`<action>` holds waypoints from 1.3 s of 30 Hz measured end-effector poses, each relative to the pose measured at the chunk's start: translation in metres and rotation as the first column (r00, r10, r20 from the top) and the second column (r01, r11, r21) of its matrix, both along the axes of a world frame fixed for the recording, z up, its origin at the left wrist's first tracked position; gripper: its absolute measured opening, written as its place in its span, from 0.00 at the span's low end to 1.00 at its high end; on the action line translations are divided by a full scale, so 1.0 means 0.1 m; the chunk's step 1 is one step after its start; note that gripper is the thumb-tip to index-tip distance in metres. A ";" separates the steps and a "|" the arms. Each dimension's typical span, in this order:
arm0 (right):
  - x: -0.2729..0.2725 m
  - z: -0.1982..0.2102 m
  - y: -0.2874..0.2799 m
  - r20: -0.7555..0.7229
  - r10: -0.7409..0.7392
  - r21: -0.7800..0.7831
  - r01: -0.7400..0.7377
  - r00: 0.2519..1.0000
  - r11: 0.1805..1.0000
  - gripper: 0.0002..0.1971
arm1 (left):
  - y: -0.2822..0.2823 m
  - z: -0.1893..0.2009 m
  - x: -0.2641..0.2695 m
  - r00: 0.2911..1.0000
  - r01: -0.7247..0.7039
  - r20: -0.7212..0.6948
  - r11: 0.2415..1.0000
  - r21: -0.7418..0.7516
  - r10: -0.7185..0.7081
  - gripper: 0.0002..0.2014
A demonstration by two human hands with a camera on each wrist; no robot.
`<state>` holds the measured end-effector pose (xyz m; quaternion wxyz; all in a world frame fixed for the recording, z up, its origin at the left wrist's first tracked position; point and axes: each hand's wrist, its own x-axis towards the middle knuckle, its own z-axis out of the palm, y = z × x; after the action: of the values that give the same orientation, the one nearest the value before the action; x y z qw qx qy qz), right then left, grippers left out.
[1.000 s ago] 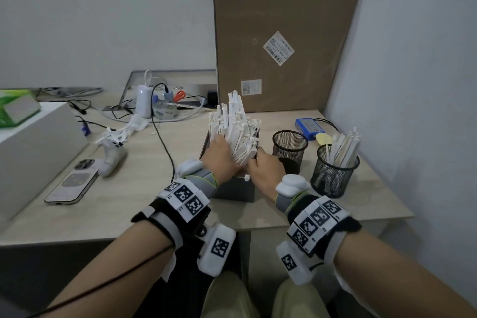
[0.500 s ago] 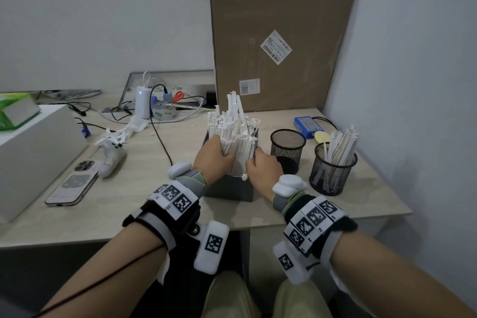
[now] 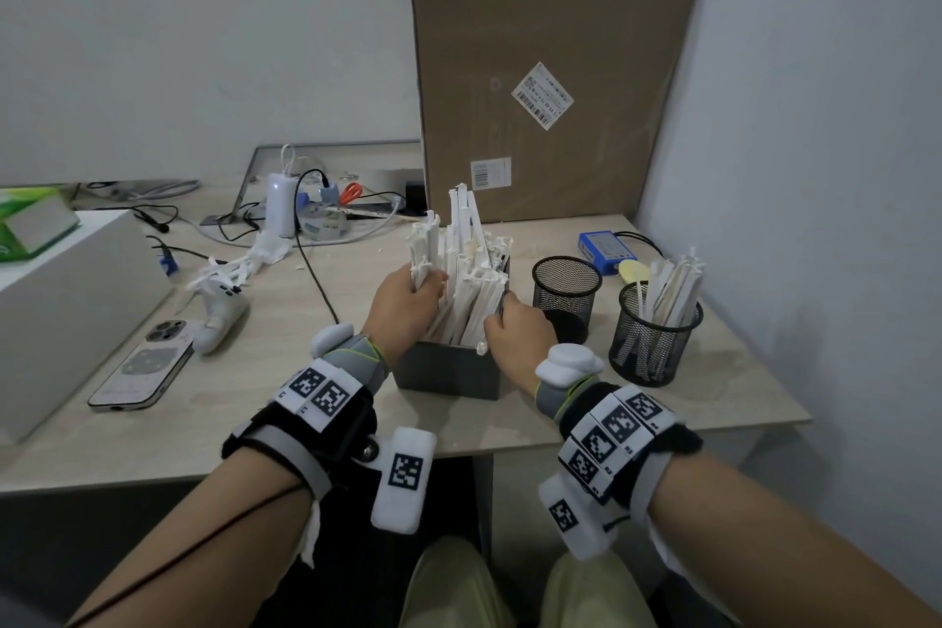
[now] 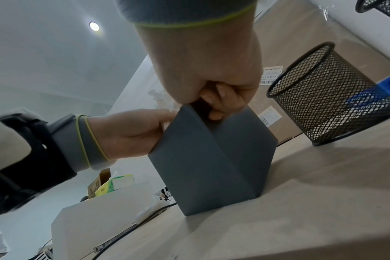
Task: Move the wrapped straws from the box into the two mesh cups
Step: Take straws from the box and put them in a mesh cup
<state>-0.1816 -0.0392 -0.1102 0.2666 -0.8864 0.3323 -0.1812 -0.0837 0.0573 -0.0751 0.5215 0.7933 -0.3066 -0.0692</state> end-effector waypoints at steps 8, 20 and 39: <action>0.01 0.04 -0.02 -0.019 -0.005 0.036 0.006 1.000 0.999 0.12 | 0.02 0.04 0.04 0.995 0.001 -0.099 0.982 -0.188 -0.020 0.13; -0.03 0.14 -0.17 -0.067 0.082 0.152 -0.071 0.994 0.986 0.21 | 0.01 0.49 0.30 0.976 -0.095 -0.217 0.855 -0.509 -0.020 0.11; 0.16 0.35 -0.06 -0.505 0.335 -0.280 -0.518 0.796 0.808 0.22 | 0.00 0.56 0.35 0.975 -0.057 -0.211 0.855 -0.515 -0.063 0.12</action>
<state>-0.1652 -0.0454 -0.0754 0.0317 -0.9915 0.1246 0.0216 -0.0482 0.0569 -0.0190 0.7462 0.6104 -0.2554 -0.0723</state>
